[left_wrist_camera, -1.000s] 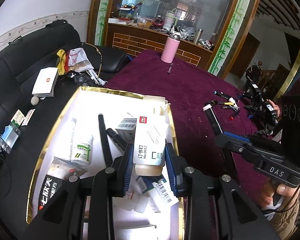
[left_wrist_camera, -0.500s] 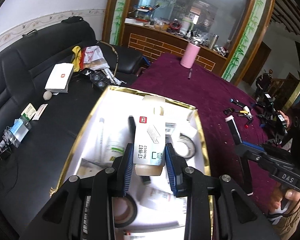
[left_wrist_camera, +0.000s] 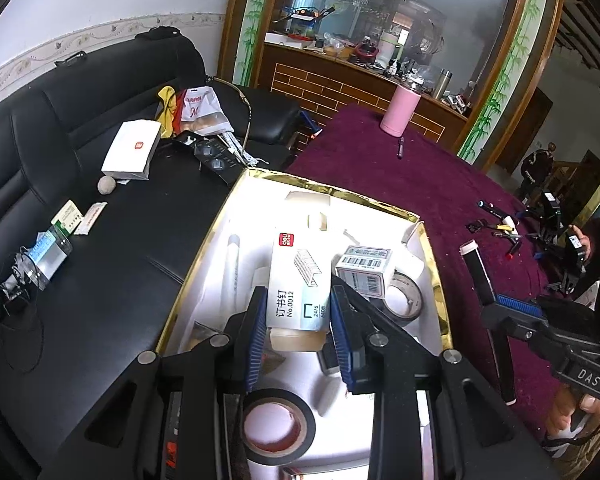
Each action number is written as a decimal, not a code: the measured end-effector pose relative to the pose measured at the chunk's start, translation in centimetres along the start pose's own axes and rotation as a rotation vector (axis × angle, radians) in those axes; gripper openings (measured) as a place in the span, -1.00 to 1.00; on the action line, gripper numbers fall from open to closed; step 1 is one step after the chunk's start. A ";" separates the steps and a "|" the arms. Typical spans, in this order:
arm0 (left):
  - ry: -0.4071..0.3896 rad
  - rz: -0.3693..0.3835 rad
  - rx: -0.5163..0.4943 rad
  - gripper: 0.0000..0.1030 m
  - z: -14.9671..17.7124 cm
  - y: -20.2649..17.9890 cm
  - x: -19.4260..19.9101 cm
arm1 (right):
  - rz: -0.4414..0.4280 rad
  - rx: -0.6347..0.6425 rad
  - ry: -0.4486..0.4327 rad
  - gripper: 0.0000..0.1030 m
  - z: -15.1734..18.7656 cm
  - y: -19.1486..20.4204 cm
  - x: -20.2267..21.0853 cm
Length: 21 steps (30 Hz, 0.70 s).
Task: Organize objects
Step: 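Carry the white lipstick box and black marker over to the white tray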
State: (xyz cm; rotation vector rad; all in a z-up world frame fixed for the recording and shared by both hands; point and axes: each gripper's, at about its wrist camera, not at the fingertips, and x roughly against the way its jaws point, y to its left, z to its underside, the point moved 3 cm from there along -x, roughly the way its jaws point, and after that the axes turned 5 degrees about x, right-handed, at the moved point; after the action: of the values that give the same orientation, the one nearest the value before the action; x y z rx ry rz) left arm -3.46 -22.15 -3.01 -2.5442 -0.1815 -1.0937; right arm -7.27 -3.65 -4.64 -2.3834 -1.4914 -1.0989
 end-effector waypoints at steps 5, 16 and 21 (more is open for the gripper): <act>-0.002 -0.009 -0.010 -0.42 -0.1 0.1 -0.1 | -0.007 0.011 0.010 -0.69 -0.2 0.7 -0.6; -0.016 -0.073 -0.077 -0.42 -0.9 0.2 -0.4 | -0.022 0.026 0.029 -0.69 -1.1 2.3 -2.0; -0.021 -0.079 -0.085 -0.42 -1.4 0.6 -0.5 | -0.030 0.031 0.038 -0.69 -1.3 3.2 -2.6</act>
State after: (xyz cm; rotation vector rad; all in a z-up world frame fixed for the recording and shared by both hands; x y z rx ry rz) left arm -4.61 -23.25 -2.66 -2.6454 -0.2483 -1.1268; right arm -5.99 -7.73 -4.46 -2.3144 -1.5253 -1.1128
